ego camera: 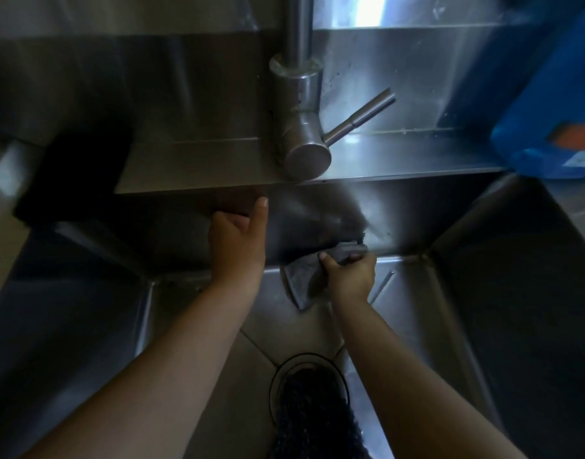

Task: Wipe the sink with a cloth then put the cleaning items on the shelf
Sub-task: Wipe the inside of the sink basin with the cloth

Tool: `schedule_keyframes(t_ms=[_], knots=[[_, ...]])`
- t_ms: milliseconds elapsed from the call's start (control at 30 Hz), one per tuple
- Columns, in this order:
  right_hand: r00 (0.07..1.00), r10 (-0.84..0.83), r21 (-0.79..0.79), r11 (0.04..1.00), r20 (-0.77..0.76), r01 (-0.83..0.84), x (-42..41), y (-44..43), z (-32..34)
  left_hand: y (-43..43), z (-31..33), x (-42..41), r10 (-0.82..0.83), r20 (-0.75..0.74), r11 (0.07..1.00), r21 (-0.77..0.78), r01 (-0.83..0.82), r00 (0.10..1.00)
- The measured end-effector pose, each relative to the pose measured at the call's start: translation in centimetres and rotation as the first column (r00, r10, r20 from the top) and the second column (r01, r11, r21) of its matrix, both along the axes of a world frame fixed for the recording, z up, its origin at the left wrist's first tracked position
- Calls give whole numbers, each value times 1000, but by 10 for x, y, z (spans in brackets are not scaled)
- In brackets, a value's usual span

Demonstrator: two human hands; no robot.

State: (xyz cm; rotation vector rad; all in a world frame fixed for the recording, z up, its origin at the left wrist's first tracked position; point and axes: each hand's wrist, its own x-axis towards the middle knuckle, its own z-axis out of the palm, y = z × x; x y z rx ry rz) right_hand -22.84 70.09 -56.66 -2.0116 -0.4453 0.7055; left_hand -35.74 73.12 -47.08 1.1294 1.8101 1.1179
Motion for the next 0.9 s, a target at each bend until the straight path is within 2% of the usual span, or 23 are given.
schedule_keyframes(t_ms=[133, 233, 333, 600, 700, 900], knots=[[998, -29, -13, 1000, -53, 28, 6, -17, 10, -7, 2, 0, -11, 46, 1000, -24, 12, 999], [987, -53, 51, 997, -155, 61, 11, -27, 22, -16, 2, 0, -69, 33, 997, -24, 70, 997], [978, -80, 118, 988, -192, 104, 15, -33, 40, -26, -2, 2, -110, 18, 994, 6, 110, 994], [979, -83, 338, 930, -184, 142, 32, -36, 89, -37, -3, 25, -176, -95, 957, 215, 193, 980], [979, -65, 428, 892, -196, 144, 43, -32, 101, -31, -5, 34, -151, -146, 957, 225, 181, 978], [979, -15, 521, 845, -202, 120, 49, -16, 113, -25, -5, 55, -7, -174, 967, 249, 51, 985]])
